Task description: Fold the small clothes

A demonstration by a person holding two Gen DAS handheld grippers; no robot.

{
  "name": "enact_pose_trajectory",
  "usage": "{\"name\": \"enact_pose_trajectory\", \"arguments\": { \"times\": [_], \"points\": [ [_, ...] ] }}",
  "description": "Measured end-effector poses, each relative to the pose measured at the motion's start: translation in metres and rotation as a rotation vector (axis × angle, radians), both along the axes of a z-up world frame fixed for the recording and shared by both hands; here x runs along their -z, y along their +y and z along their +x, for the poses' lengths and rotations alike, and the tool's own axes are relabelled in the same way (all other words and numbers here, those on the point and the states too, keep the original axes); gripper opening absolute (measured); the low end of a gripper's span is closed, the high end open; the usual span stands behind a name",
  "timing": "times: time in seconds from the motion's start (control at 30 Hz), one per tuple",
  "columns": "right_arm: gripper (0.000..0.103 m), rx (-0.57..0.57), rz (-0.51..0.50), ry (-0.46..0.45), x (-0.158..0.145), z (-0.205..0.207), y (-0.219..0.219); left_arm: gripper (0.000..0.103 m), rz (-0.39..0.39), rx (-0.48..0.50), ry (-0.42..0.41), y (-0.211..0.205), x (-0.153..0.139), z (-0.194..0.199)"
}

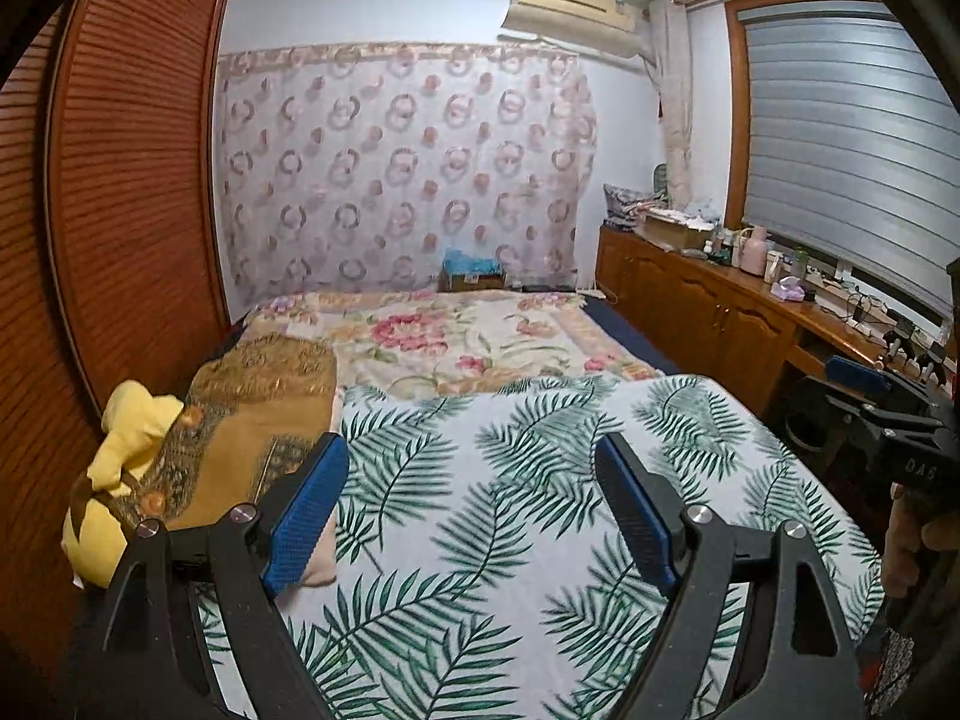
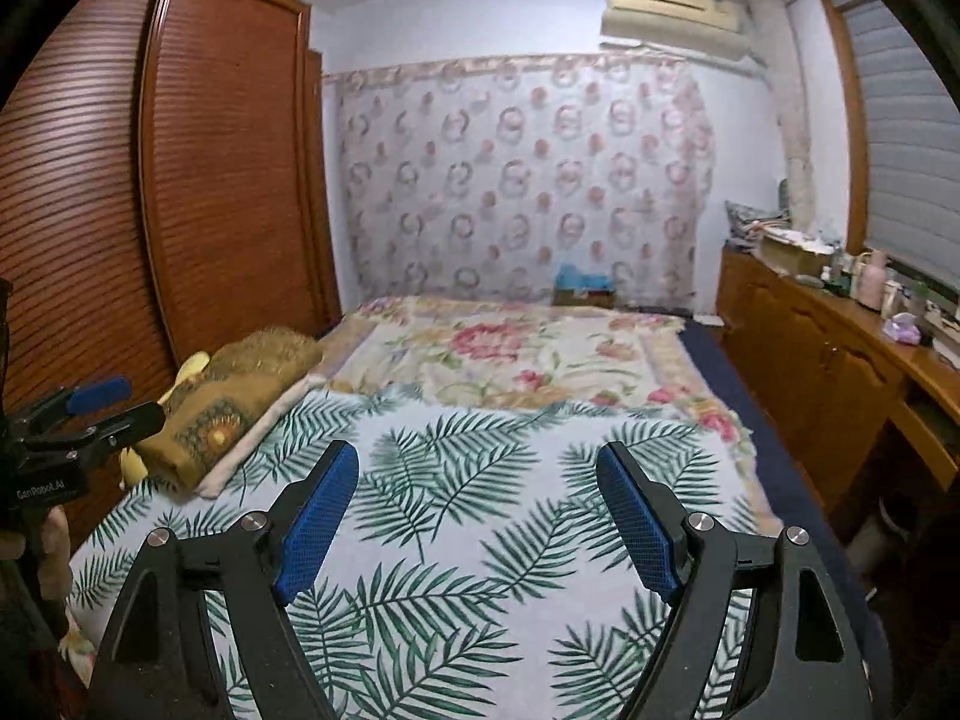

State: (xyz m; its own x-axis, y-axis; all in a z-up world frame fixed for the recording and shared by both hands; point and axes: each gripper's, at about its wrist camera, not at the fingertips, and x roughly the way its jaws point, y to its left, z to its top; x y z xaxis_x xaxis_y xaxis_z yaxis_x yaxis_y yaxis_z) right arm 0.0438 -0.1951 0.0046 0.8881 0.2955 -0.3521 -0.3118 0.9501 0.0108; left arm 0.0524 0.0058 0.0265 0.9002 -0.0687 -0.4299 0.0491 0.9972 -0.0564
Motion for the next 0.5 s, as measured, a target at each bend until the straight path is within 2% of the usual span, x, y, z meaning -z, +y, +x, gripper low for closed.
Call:
{"name": "enact_pose_trajectory", "arguments": {
  "times": [0.27, 0.5],
  "points": [
    [0.083, 0.024, 0.035, -0.057, 0.009, -0.010, -0.001, 0.085, -0.002, 0.002, -0.057, -0.006, -0.034, -0.005],
    [0.083, 0.035, 0.045, -0.089, 0.023, -0.010, 0.001, 0.085, 0.005, -0.003, -0.080, -0.008, -0.042, -0.012]
  ]
}}
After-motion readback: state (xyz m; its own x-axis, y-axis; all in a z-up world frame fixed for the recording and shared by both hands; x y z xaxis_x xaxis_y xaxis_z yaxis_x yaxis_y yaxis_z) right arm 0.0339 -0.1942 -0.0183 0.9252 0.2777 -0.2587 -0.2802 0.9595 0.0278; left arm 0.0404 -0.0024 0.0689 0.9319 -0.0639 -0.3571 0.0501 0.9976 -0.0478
